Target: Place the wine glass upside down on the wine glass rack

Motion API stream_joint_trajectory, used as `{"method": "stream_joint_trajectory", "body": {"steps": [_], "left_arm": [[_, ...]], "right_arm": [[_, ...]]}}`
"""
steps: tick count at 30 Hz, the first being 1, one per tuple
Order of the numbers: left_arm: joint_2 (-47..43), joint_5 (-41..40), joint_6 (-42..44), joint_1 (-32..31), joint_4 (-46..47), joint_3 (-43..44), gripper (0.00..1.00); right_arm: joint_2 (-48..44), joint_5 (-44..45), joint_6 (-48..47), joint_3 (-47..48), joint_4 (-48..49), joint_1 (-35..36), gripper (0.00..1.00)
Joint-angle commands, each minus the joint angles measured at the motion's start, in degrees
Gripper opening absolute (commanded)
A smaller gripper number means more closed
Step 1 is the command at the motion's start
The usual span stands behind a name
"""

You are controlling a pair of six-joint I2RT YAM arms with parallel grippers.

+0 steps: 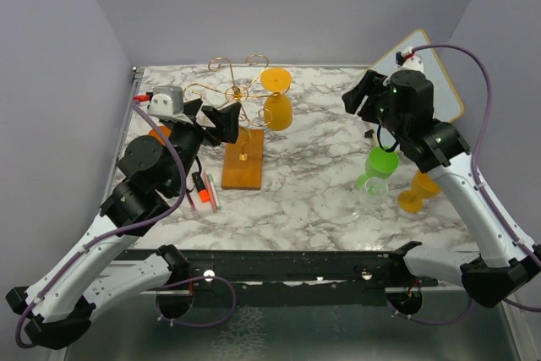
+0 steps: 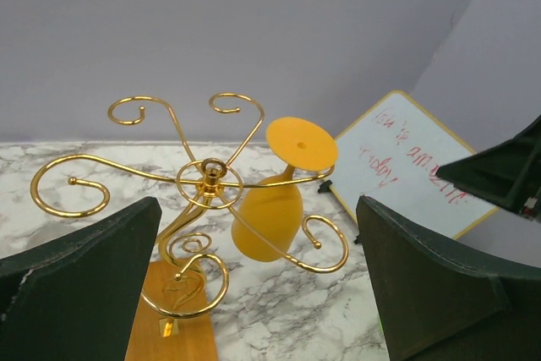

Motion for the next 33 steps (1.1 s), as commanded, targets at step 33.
{"method": "stream_joint_trajectory", "body": {"steps": [33], "left_arm": [[0.55,21.46,-21.45,-0.19,-8.98,3.32,0.99]], "right_arm": [[5.16,15.08,0.76,-18.3,-18.82,0.0,0.42]]}}
